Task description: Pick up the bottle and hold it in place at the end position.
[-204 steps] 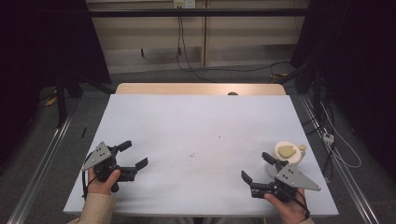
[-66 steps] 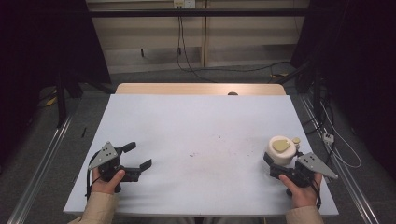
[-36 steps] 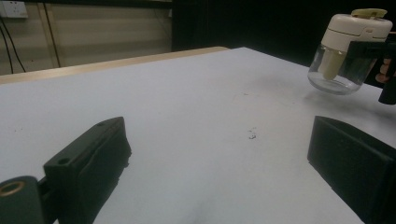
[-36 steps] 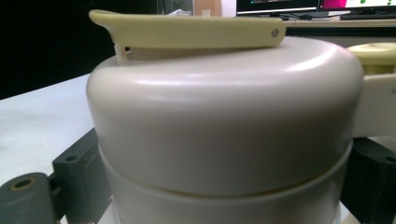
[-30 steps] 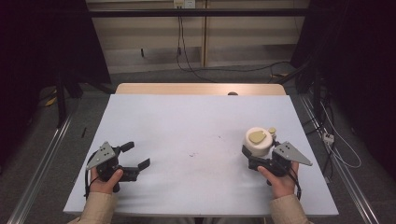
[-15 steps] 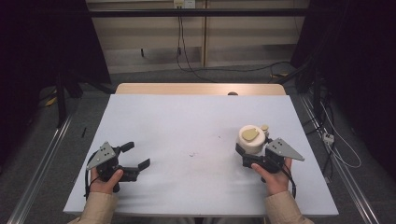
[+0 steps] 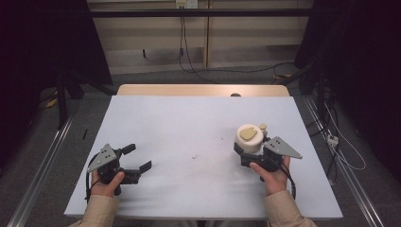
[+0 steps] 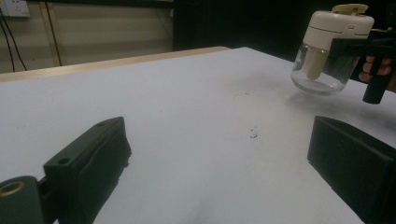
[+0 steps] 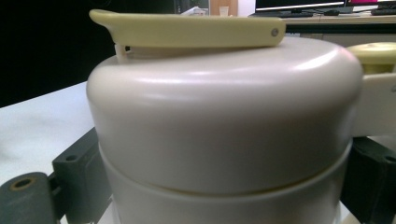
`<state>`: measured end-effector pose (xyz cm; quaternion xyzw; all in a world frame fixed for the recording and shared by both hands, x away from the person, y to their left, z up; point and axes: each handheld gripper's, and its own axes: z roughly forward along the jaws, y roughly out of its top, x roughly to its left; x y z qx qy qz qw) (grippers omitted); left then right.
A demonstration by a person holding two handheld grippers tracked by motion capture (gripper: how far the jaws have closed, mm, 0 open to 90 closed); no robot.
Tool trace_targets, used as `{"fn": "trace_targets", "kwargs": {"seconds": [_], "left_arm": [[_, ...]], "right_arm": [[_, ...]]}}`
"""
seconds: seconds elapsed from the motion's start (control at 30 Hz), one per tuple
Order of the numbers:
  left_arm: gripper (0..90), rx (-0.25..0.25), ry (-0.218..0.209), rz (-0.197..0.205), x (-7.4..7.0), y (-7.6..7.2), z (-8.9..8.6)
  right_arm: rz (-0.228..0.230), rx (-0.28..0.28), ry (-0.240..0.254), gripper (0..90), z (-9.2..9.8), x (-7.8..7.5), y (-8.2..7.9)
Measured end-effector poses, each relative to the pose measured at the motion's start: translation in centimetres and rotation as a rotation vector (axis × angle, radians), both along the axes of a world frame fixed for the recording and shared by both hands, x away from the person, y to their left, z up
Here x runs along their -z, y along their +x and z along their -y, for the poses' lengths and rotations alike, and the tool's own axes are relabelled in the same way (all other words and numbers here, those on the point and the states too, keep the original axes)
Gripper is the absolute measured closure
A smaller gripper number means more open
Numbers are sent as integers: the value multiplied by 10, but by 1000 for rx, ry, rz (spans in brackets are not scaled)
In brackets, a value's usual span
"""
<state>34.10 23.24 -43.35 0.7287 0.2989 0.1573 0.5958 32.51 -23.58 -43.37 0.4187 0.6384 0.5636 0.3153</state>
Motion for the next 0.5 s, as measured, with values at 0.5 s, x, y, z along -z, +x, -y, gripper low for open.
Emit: {"fn": "trace_targets", "kwargs": {"seconds": [0.5], "left_arm": [[47,5,3,-4,2,0,0]], "right_arm": [[4,-11,6,71,-9,-1,9]]}}
